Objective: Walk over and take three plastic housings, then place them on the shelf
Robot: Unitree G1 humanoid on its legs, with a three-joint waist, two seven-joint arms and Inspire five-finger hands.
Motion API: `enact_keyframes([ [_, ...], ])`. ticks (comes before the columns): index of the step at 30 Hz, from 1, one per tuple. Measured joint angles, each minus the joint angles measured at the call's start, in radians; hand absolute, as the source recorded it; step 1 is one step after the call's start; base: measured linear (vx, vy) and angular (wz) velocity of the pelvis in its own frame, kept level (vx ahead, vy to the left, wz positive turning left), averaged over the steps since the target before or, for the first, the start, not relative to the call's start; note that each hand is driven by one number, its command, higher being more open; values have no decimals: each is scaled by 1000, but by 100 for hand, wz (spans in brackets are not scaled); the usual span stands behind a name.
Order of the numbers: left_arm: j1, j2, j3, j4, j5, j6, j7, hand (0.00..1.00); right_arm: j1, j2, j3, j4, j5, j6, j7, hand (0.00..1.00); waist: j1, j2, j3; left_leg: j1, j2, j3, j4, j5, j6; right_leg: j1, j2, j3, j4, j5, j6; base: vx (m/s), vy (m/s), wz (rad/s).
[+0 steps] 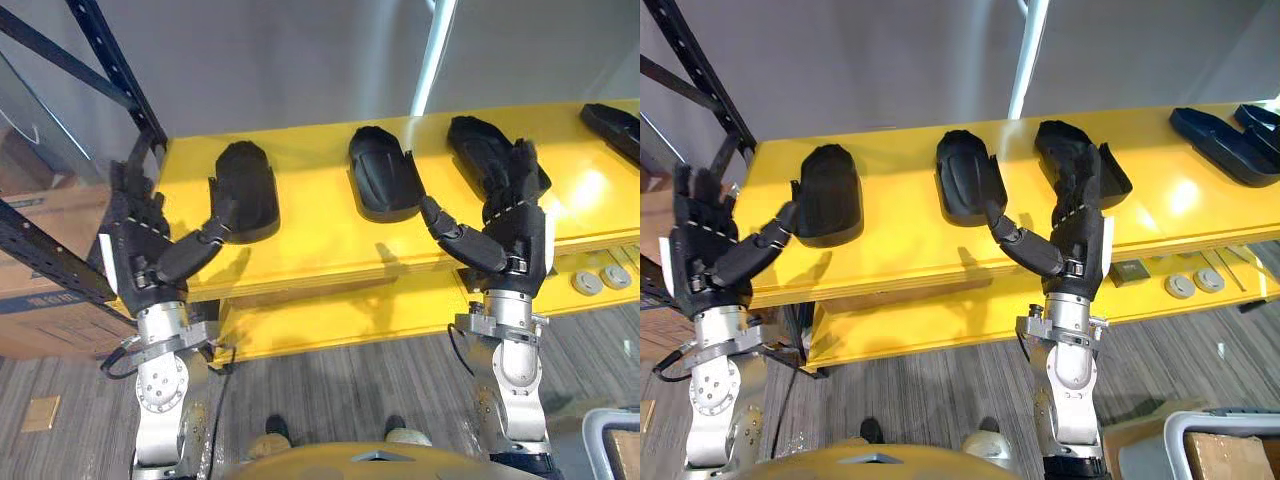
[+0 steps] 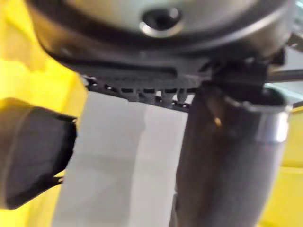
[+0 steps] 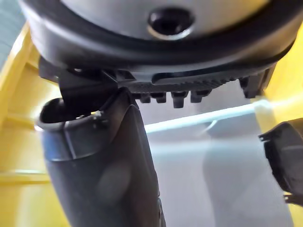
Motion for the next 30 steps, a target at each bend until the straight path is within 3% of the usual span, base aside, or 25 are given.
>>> enact_keyframes([
  [4, -4, 0, -19, 0, 4, 16, -28, 100, -6, -11, 60, -60, 11, -61, 38, 100, 0, 2, -1, -3, 1, -11, 1, 2, -1, 13, 1, -18, -4, 11, 5, 73, -1, 5],
  [13, -3, -3, -51, 0, 87, 62, -70, 100, -108, -40, 169, -47, 69, -65, 121, 100, 29, 3, 1, -18, -1, -54, 1, 3, 0, 42, 1, -75, -18, 10, 4, 37, -6, 18],
  [20, -3, 31, -54, 43, 438, 125, 75, 100, -150, -60, 282, 4, 67, -26, 205, 100, 47, 12, 6, -24, 0, -58, 0, 7, -1, 36, 0, -83, -15, 4, -3, -55, -2, 2],
  [30, -20, 64, -49, 132, 555, 198, 149, 100, -202, -102, 334, 19, 67, 13, 247, 100, 46, 17, 31, -63, -2, -62, 1, 20, 3, -7, -1, -75, -3, 9, 2, 0, 0, 1],
])
